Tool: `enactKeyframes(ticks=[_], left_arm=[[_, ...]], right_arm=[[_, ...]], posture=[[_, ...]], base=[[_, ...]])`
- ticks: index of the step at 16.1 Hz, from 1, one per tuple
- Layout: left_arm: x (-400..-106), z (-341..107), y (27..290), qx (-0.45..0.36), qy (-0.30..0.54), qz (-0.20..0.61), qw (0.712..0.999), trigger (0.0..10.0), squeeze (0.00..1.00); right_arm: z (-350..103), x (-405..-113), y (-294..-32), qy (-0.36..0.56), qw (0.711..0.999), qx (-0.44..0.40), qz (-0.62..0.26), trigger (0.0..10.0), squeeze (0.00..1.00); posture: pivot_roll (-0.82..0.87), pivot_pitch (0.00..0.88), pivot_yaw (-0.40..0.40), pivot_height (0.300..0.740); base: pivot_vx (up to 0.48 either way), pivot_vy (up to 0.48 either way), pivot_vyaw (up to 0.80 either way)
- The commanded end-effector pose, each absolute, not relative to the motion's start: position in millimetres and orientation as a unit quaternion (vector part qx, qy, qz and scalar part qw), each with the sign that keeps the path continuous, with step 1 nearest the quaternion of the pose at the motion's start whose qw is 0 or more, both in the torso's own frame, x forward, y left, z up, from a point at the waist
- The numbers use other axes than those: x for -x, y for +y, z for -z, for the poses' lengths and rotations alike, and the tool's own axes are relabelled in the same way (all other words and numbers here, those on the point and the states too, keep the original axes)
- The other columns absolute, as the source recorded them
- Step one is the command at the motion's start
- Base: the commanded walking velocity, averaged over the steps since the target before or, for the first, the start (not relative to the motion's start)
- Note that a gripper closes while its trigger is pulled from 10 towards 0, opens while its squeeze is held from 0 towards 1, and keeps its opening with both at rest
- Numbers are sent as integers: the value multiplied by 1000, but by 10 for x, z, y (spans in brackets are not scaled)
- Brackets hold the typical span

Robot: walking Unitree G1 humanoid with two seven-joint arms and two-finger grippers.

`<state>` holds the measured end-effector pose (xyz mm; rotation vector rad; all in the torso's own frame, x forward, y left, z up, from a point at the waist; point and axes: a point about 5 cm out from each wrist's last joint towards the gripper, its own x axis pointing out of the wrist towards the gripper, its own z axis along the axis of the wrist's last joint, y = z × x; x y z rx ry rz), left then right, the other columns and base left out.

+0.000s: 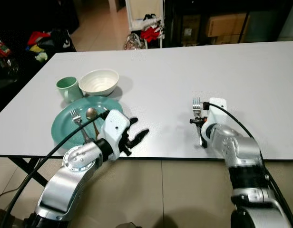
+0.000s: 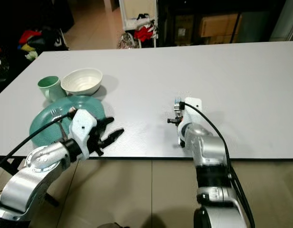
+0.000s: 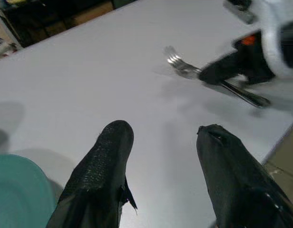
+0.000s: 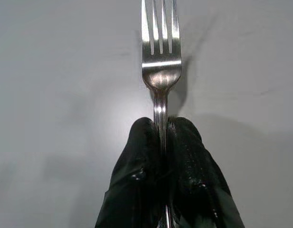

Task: Setting the table

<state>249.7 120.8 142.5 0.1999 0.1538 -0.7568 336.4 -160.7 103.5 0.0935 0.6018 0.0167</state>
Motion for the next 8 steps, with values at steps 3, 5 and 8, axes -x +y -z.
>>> enactKeyframes(ticks=[3, 5, 8], left_arm=[[-2421, -1406, 1231, -94, 97, 392, 910, 10000, 0], [-2410, -1407, 1232, -94, 103, 398, 907, 10000, 0], [-2418, -1416, 1246, -97, 108, 403, 904, 10000, 0]], right_arm=[[-953, -3415, -1637, 323, 946, -28, -12, 10000, 0], [-910, -3437, -1647, 334, 942, -23, -10, 10000, 0], [-818, -3450, -1654, 357, 934, -21, -11, 10000, 0]], posture=[[22, 0, 91, 740], [21, 0, 92, 740], [18, 0, 97, 740]], base=[[0, 0, 0], [0, 0, 0], [0, 0, 0]])
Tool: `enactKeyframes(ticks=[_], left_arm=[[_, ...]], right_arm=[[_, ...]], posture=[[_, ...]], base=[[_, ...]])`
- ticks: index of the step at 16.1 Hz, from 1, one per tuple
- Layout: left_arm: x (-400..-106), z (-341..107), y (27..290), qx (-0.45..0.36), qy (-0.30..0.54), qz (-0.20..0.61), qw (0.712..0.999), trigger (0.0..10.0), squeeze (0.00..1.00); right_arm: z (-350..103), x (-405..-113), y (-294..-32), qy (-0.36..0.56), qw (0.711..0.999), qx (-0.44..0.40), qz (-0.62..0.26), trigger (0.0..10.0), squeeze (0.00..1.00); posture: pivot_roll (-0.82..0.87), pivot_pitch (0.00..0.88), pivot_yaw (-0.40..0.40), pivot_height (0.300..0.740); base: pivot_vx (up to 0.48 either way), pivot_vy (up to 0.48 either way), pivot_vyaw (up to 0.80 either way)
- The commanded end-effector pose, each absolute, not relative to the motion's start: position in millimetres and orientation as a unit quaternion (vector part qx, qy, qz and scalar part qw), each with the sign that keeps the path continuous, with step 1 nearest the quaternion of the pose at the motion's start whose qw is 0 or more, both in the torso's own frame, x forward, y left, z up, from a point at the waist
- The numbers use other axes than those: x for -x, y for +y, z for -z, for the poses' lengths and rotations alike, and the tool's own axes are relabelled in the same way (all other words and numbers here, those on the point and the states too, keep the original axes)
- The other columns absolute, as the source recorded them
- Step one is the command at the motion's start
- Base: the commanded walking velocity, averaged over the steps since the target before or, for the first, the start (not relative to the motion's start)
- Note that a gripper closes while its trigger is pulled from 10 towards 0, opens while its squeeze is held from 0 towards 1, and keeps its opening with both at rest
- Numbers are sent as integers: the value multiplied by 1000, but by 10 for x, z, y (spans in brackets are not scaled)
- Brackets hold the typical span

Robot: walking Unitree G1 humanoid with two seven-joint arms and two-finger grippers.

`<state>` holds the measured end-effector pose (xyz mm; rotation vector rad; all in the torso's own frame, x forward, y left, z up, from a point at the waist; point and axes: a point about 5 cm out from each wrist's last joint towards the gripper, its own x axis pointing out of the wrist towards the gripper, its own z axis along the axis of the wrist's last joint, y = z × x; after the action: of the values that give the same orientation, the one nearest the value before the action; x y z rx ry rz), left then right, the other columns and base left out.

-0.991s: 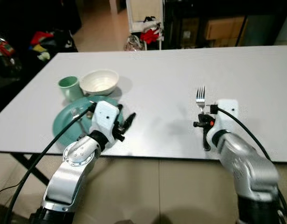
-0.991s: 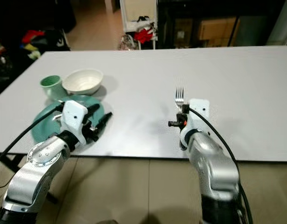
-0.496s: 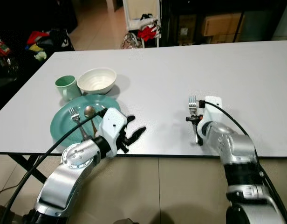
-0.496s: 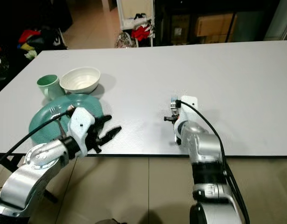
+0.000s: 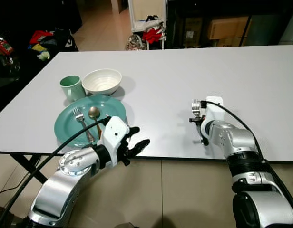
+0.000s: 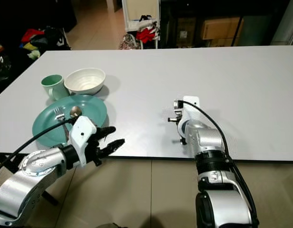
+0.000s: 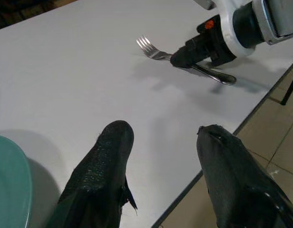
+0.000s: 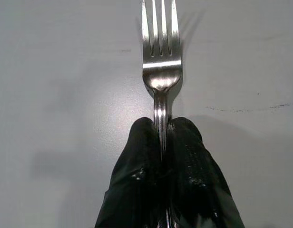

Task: Setting the table

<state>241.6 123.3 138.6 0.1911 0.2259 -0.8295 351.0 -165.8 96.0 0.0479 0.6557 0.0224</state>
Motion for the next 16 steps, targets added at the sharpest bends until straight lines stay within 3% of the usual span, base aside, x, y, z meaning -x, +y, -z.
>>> enactKeyframes(ticks=[1, 2, 6, 10, 12, 16], left_arm=[[-2422, -1419, 1247, -97, 109, 403, 903, 10000, 0], [-2428, -1421, 1248, -97, 109, 403, 903, 10000, 0], [-2461, -1457, 1279, -108, 99, 394, 908, 10000, 0], [-2456, -1556, 1356, -89, 81, 376, 919, 10000, 0], [-2506, -1653, 1443, -66, 47, 302, 950, 10000, 0], [-2561, -1674, 1478, -59, 23, 187, 980, 10000, 0]], right_arm=[[-812, -3448, -1652, 360, 933, -23, -12, 10000, 796], [-810, -3446, -1649, 361, 932, -25, -12, 10000, 1000], [-1148, -3444, -1613, 294, 954, -54, -4, 10000, 1000], [-1461, -2973, -1529, 263, 963, -50, -30, 10000, 1000], [-1667, -2665, -1551, 165, 985, -1, -53, 10000, 1000], [-1787, -2298, -1481, 88, 989, 0, -115, 10000, 1000]], posture=[[17, 0, 98, 740], [16, 0, 100, 740], [12, 0, 106, 740], [9, 0, 115, 740], [-4, 0, 128, 740], [-5, 0, 127, 740]], base=[[0, 0, 0], [0, 0, 0], [0, 0, 0], [0, 0, 0], [0, 0, 213], [0, 0, 800]])
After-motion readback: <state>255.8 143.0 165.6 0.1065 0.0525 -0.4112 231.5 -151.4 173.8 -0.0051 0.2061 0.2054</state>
